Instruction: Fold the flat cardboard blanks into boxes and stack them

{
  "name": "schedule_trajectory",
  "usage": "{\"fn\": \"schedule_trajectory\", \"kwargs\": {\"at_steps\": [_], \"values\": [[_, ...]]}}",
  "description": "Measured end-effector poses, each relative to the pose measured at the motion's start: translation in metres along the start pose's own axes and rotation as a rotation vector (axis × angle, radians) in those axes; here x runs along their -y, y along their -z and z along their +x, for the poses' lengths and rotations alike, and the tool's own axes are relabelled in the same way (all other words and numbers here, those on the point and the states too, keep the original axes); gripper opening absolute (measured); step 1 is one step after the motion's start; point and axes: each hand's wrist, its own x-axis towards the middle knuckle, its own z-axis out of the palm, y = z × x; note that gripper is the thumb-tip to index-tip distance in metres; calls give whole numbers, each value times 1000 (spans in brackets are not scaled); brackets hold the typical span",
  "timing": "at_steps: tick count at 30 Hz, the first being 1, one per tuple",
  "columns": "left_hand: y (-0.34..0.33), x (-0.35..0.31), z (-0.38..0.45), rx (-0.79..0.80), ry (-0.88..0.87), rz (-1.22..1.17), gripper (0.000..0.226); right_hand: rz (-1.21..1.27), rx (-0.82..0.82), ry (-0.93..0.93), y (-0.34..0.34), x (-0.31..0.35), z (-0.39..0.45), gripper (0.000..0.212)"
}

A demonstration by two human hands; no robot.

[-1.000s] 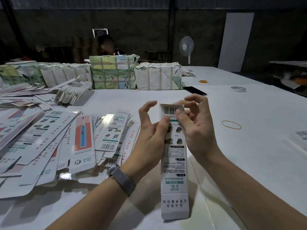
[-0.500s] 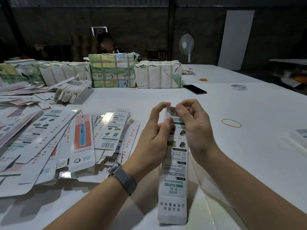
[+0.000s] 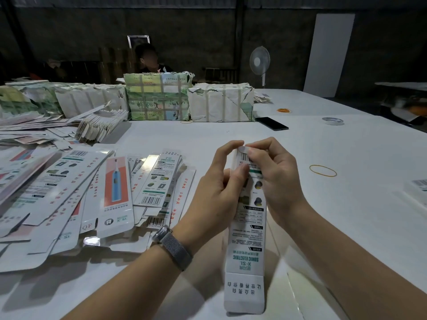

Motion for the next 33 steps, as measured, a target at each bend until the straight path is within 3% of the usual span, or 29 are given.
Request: {"fn": "schedule_trajectory", "kwargs": {"at_steps": [5, 20, 28, 33], "values": [[0, 0, 0, -7, -5, -5, 40, -72, -52, 99, 1, 3, -1, 14], [3, -2, -1, 79, 25, -75, 60, -14, -66, 80, 2, 4, 1, 18], [2, -4, -2, 64, 3, -92, 39, 73, 15, 65, 2, 4, 1, 24], [5, -7, 0, 3, -3, -84, 29, 45, -3, 60, 4, -1, -2, 15]]}}
